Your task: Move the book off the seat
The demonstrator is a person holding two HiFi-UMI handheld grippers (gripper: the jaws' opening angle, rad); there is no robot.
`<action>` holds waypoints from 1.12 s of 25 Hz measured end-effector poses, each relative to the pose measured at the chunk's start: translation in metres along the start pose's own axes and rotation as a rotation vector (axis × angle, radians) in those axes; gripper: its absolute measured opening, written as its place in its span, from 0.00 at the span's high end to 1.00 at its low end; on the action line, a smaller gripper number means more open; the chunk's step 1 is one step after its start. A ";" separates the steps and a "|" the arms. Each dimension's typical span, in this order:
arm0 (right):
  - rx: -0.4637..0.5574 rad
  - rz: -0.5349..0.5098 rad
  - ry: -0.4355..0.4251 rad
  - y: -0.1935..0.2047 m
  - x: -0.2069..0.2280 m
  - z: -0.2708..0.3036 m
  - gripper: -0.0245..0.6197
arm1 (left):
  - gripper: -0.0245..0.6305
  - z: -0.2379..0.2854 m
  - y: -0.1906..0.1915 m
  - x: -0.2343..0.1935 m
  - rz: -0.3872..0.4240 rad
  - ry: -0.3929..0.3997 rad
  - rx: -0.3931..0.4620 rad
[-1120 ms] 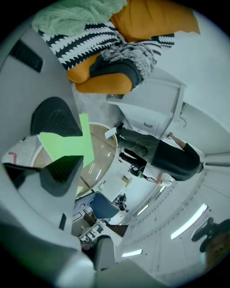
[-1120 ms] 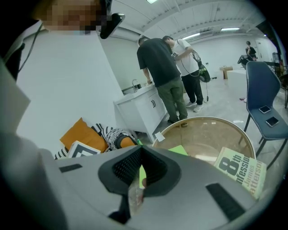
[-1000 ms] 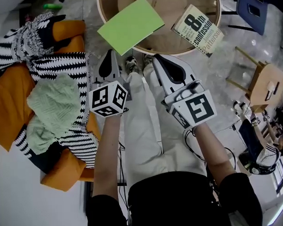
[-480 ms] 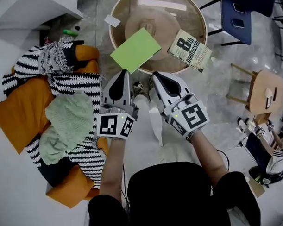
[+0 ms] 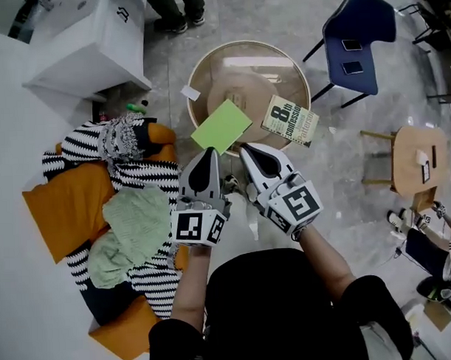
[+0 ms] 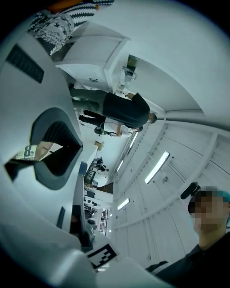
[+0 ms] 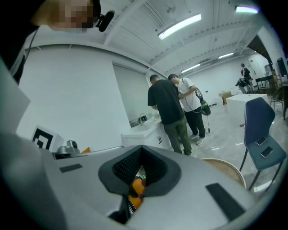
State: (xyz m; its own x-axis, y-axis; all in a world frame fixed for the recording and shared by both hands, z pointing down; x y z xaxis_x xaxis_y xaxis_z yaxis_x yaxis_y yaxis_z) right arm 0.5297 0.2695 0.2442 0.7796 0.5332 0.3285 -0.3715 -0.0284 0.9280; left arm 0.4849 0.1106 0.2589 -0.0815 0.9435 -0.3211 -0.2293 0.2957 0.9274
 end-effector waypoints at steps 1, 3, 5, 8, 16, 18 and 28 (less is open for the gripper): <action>0.022 -0.004 0.004 -0.013 -0.005 -0.004 0.94 | 0.95 -0.004 -0.013 0.006 0.005 0.012 0.014; 0.067 -0.016 0.010 -0.040 -0.015 -0.012 0.94 | 0.95 -0.011 -0.040 0.017 0.024 0.042 0.042; 0.105 -0.034 0.012 -0.065 -0.026 -0.020 0.94 | 0.95 -0.019 -0.065 0.027 0.044 0.069 0.066; 0.149 -0.069 0.011 -0.097 -0.041 -0.030 0.94 | 0.95 -0.029 -0.098 0.041 0.068 0.092 0.100; 0.234 -0.108 -0.006 -0.154 -0.073 -0.036 0.94 | 0.95 -0.046 -0.158 0.061 0.102 0.143 0.141; 0.241 -0.134 -0.016 -0.163 -0.080 -0.037 0.94 | 0.95 -0.051 -0.166 0.062 0.103 0.143 0.148; 0.276 -0.215 -0.007 -0.193 -0.093 -0.062 0.94 | 0.95 -0.063 -0.184 0.084 0.148 0.207 0.176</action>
State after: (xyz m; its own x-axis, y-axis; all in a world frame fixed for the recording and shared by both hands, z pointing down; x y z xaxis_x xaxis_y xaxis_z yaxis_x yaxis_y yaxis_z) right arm 0.4977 0.2783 0.0239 0.8290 0.5460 0.1207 -0.0487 -0.1446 0.9883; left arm 0.4587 0.1258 0.0495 -0.3011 0.9333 -0.1955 -0.0299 0.1957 0.9802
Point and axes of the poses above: the fingertips, and each gripper's own axes: z forward along the fingers, x to its right, y out of its underside, the point moved 9 cm from there along -z, backward along the fingers, and after that the axes turned 8 degrees about -y, right-handed, at the moved point
